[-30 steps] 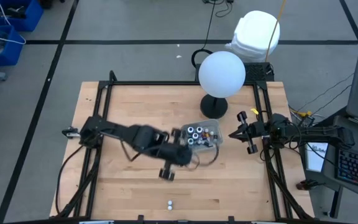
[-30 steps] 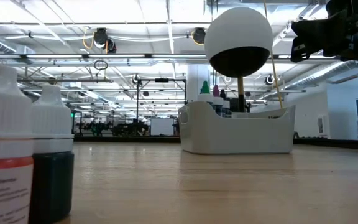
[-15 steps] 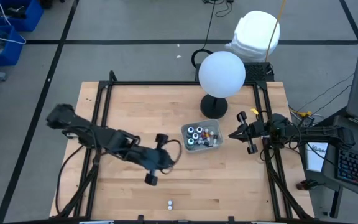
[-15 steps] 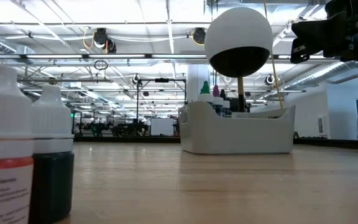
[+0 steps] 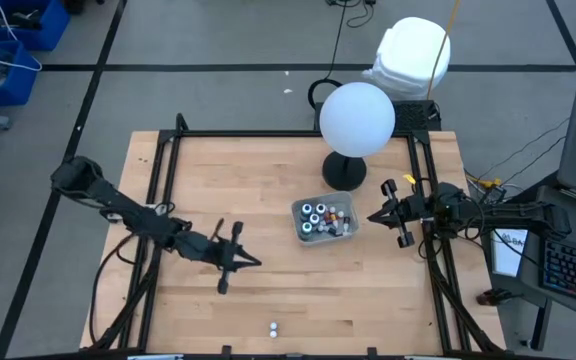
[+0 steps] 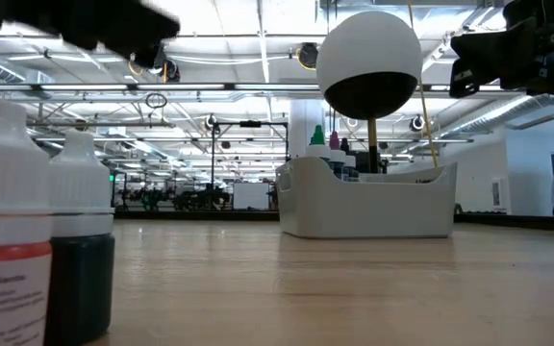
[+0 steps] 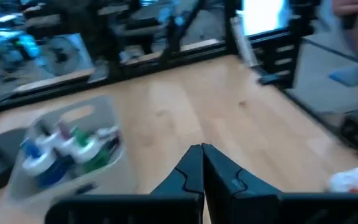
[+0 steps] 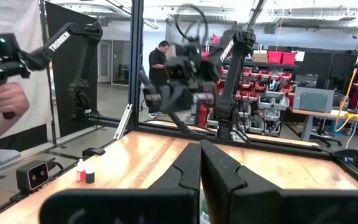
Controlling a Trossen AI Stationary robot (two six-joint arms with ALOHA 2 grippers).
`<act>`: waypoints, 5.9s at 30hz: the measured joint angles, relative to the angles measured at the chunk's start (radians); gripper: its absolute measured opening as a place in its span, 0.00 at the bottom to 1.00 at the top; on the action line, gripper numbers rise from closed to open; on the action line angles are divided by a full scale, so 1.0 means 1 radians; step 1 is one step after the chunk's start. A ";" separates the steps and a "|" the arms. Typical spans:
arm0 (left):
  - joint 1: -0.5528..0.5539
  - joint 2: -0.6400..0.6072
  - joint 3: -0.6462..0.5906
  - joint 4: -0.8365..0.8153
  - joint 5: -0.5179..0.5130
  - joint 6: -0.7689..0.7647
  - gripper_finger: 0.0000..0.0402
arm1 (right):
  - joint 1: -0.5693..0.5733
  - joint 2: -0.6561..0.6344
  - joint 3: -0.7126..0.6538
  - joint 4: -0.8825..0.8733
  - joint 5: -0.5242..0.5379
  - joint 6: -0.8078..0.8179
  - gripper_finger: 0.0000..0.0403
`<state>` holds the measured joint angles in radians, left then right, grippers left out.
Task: Pick & Place food coloring
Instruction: Put the blue food coloring bottle into the gray bin
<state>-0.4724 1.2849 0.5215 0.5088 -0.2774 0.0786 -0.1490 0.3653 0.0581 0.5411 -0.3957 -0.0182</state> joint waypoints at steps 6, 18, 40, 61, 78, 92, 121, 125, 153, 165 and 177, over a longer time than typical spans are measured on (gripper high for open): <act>0.014 -0.001 -0.175 0.251 -0.086 -0.012 0.02 | 0.000 0.006 0.000 0.001 0.001 -0.028 0.00; 0.014 -0.011 -0.252 0.270 -0.117 -0.060 0.05 | 0.001 0.086 0.000 0.011 0.092 -0.105 0.00; 0.014 -0.011 -0.252 0.273 -0.152 -0.010 0.05 | 0.434 1.015 0.705 -0.046 0.159 -0.090 0.00; 0.014 -0.011 -0.251 0.256 -0.152 -0.035 0.05 | 0.474 1.681 1.146 0.138 -0.159 -0.231 0.30; 0.014 -0.011 -0.251 0.251 -0.152 -0.032 0.05 | 0.501 1.912 1.303 0.195 -0.130 -0.179 0.49; 0.014 -0.011 -0.251 0.250 -0.152 -0.035 0.05 | 0.500 1.914 1.312 0.075 -0.156 -0.219 0.48; 0.014 -0.011 -0.251 0.251 -0.152 -0.001 0.05 | 0.531 1.914 1.312 0.074 -0.093 -0.266 0.30; 0.014 -0.011 -0.251 0.252 -0.152 0.018 0.05 | 0.530 1.923 1.312 0.075 -0.048 -0.259 0.30; 0.066 -0.011 -0.251 0.251 -0.124 -0.078 0.05 | 0.529 1.925 1.312 0.011 -0.105 -0.284 0.17; 0.066 -0.011 -0.251 0.251 -0.124 -0.074 0.05 | 0.530 1.918 1.312 0.023 -0.075 -0.256 0.26; 0.066 -0.011 -0.251 0.251 -0.124 -0.073 0.05 | 0.541 1.918 1.312 0.032 -0.076 -0.259 0.27</act>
<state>-0.4068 1.2736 0.2707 0.7593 -0.4012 0.0058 0.3920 2.2829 1.3697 0.5728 -0.4717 -0.2768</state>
